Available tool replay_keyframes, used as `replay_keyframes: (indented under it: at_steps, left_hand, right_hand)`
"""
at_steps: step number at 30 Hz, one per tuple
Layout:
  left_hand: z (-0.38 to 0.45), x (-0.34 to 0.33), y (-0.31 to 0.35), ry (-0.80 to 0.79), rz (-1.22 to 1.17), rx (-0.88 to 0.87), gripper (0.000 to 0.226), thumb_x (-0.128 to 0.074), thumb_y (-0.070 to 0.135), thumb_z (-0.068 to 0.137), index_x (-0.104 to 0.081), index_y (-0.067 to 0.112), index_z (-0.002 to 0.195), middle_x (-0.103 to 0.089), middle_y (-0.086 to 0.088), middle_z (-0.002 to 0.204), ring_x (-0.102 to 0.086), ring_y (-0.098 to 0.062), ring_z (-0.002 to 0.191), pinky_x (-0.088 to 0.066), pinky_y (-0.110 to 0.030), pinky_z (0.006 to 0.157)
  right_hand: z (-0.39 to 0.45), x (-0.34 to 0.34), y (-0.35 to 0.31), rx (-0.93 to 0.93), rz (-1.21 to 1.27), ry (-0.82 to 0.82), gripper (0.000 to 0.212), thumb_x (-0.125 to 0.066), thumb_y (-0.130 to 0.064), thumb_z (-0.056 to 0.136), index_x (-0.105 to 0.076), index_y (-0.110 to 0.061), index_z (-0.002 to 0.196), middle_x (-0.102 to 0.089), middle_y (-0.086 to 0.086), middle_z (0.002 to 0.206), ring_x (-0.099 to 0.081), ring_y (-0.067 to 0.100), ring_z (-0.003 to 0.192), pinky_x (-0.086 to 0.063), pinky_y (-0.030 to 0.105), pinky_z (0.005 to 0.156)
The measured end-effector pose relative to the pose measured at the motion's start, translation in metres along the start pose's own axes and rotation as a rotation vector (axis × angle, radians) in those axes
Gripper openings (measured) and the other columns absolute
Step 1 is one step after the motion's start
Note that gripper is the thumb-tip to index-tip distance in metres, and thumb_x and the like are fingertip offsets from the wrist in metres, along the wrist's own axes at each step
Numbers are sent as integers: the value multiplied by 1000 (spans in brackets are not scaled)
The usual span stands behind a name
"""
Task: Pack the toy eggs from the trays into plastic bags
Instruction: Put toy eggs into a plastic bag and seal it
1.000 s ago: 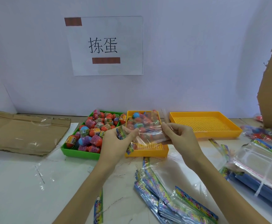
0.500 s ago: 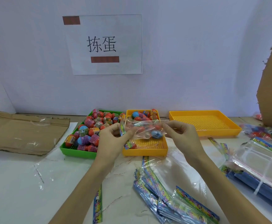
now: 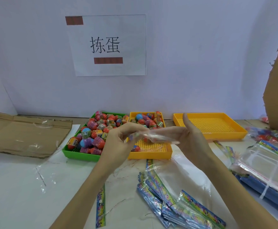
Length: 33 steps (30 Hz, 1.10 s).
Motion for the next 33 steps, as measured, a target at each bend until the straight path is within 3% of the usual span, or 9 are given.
replay_keyframes:
  at_steps: [3, 8, 12, 14, 20, 24, 27, 30, 33]
  left_hand:
    - [-2, -9, 4, -78, 96, -72, 65, -51, -36, 70, -84, 14, 95, -72, 6, 122, -61, -15, 127, -50, -32, 106]
    - [-3, -13, -2, -103, 251, 15, 78, -43, -25, 85, -76, 38, 118, -38, 16, 160, -23, 3, 152, -20, -11, 119]
    - [-2, -6, -21, 99, -407, 384, 36, -59, 22, 103, -59, 25, 139, -58, -6, 146, -63, -17, 129, -48, -38, 114]
    - [-5, -9, -32, 97, -463, 525, 67, -66, 59, 87, -53, 18, 139, -67, -15, 134, -71, -22, 115, -53, -42, 107]
    - [-3, -6, -37, 134, -535, 474, 74, -87, 21, 72, -56, 20, 140, -75, -13, 123, -74, -27, 109, -62, -41, 86]
    - [-1, 5, -28, 196, -401, 317, 69, -87, 20, 75, -57, 26, 138, -76, -15, 107, -75, -32, 103, -63, -37, 81]
    - [-2, 7, -24, 207, -240, 250, 62, -89, 19, 80, -61, 30, 133, -63, -30, 95, -65, -46, 99, -60, -53, 83]
    - [-2, 3, -19, 213, -207, 205, 59, -90, 20, 80, -62, 29, 131, -75, 4, 86, -71, -24, 89, -59, -34, 77]
    - [-3, 0, -19, 203, -190, 204, 56, -91, 24, 78, -66, 34, 127, -78, 4, 96, -74, -21, 94, -60, -31, 77]
  right_hand:
    - [-2, 7, -7, 37, -174, 119, 63, -44, -57, 102, -84, -9, 92, -79, 16, 97, -75, 27, 100, -48, 35, 104]
    - [-7, 11, -23, 223, -494, 244, 12, -78, -20, 90, -84, -17, 101, -81, -3, 97, -75, 12, 101, -58, 25, 88]
    - [-14, 2, -39, 480, -560, 286, 17, -76, -8, 91, -81, -10, 107, -80, -7, 103, -73, 8, 105, -57, 20, 91]
    - [-16, -4, -42, 554, -598, 266, 19, -75, -9, 92, -80, -10, 111, -79, -6, 109, -72, 10, 111, -56, 26, 96]
    - [-23, -21, -44, 659, -816, 264, 22, -76, -28, 89, -81, -22, 109, -78, -16, 105, -69, 3, 101, -53, 34, 92]
    - [-17, -19, -39, 535, -719, 214, 15, -71, -39, 90, -81, -35, 101, -77, -21, 93, -68, -1, 84, -50, 14, 73]
    - [-10, -16, -28, 311, -377, 109, 27, -71, -48, 89, -83, -30, 105, -80, -3, 101, -75, 13, 97, -58, 20, 81]
    - [-6, -12, -10, 72, -246, 20, 37, -76, -47, 85, -81, -20, 110, -79, 7, 106, -71, 18, 95, -52, 24, 74]
    - [-6, -9, 3, -59, -210, 35, 40, -81, -45, 78, -83, -16, 105, -79, 5, 97, -67, 15, 83, -43, 26, 71]
Point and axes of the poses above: each hand's wrist, its own z-axis towards the middle knuckle, its own x-axis out of the back of the hand, y = z × x, the point moved 7 cm from there along z, towards the middle knuckle
